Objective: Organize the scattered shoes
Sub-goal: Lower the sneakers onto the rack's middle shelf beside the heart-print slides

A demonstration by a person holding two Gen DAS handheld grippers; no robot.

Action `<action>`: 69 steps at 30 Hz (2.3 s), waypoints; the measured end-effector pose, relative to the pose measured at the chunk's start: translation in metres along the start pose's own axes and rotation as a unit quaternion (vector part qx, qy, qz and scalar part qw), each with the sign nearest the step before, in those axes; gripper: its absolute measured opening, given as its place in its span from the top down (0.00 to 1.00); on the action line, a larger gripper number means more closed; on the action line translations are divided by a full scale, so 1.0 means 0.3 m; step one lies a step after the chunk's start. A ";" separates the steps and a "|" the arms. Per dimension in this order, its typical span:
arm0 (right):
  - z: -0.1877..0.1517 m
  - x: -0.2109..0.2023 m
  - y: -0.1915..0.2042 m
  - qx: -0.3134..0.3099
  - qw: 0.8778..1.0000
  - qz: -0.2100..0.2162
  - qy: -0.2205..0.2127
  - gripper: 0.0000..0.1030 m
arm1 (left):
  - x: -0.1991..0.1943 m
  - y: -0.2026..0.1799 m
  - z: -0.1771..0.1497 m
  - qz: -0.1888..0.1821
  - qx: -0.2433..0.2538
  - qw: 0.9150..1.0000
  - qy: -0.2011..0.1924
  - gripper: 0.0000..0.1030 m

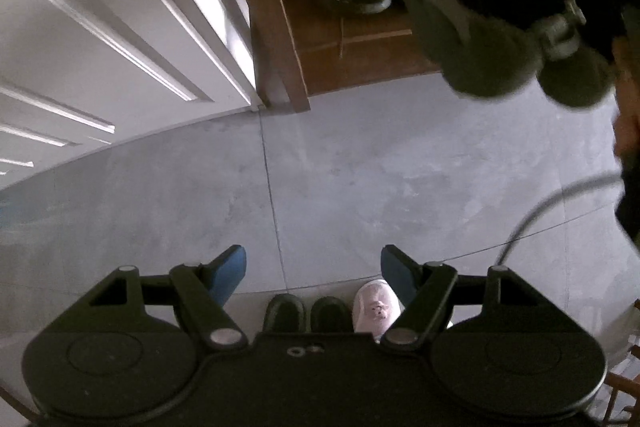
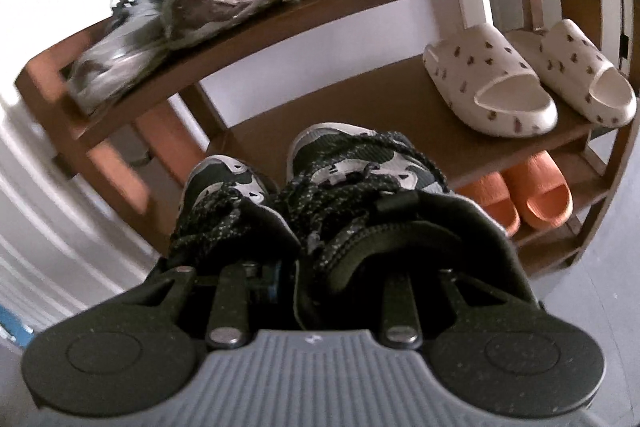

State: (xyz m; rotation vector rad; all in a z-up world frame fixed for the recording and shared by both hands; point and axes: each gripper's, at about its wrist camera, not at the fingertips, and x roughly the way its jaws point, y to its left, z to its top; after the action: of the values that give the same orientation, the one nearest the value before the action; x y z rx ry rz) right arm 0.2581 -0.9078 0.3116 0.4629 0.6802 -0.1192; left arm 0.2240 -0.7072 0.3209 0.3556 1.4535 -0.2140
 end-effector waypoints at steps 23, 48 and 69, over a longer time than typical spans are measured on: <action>0.180 0.280 0.145 0.029 0.993 -0.109 0.023 0.25 | -0.020 -0.016 0.137 0.006 0.012 1.000 -0.014 0.28; -0.136 -0.192 -0.026 -0.096 0.993 -0.036 -0.065 0.13 | -0.021 -0.139 0.124 0.006 0.017 1.000 -0.022 0.28; -0.150 -0.109 -0.111 -0.139 0.981 -0.055 -0.121 0.13 | 0.019 -0.181 0.119 0.004 0.047 0.999 -0.008 0.28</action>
State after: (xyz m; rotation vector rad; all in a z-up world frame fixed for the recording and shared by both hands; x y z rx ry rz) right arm 0.1981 -0.9184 0.2892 0.1379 0.4727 -0.1796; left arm 0.2386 -0.7700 0.3123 0.4355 1.4297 -0.2796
